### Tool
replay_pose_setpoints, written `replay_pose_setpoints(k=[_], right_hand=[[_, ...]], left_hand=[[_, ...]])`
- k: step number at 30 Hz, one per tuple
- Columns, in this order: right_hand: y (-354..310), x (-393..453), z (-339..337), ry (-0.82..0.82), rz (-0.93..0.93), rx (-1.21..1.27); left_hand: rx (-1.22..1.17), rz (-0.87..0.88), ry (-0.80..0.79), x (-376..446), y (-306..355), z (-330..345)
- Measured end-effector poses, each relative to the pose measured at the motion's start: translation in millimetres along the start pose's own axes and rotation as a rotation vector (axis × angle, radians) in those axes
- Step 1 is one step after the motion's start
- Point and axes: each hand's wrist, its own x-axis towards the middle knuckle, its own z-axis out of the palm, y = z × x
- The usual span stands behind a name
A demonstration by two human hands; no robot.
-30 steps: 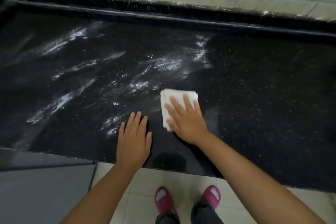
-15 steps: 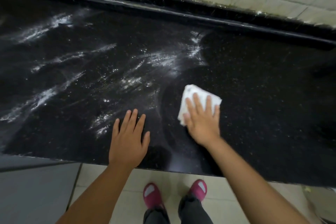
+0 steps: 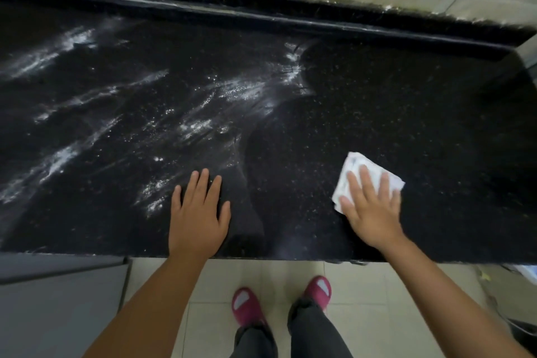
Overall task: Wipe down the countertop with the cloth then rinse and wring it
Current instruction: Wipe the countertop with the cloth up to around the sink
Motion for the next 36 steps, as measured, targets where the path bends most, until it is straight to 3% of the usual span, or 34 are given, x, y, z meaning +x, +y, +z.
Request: replay_pose_setpoints(k=[1, 4, 6, 11, 16, 17, 19, 22, 29, 32, 34, 36], right_hand=[[-23, 9, -2, -0.032, -0.012, -0.015], [-95, 4, 13, 0.105, -0.228, -0.181], [-123, -13, 27, 0.082, -0.370, -0.144], [-87, -46, 32, 0.056, -0.534, -0.131], [0, -10, -5, 0.009, -0.320, -0.172], [9, 7, -18, -0.068, -0.229, -0.125], [13, 46, -39, -0.191, -0.022, 0.019], [-15, 105, -58, -0.155, 0.007, 0.065], [-142, 213, -75, -0.115, -0.224, -0.010], [-193, 195, -54, -0.071, -0.481, -0.059], [-191, 159, -39, -0.019, -0.702, -0.119], [-154, 127, -26, -0.012, -0.792, -0.157]], left_hand=[[-0.006, -0.002, 0.002, 0, 1, -1], [-0.011, -0.006, -0.006, 0, 1, -2], [-0.016, -0.003, 0.000, -2, 2, -3], [-0.024, -0.027, -0.053, -5, 2, -8], [0.024, -0.052, -0.106, -1, 3, -23], [0.006, -0.051, -0.095, 3, 1, -26], [-0.057, -0.049, -0.079, 13, -1, -33], [-0.159, -0.113, 0.018, 31, -4, -41], [-0.212, -0.240, 0.027, 74, -1, -51], [-0.213, -0.305, 0.049, 91, -2, -52], [-0.177, -0.353, 0.051, 100, -2, -53], [-0.165, -0.381, 0.056, 110, -2, -54]])
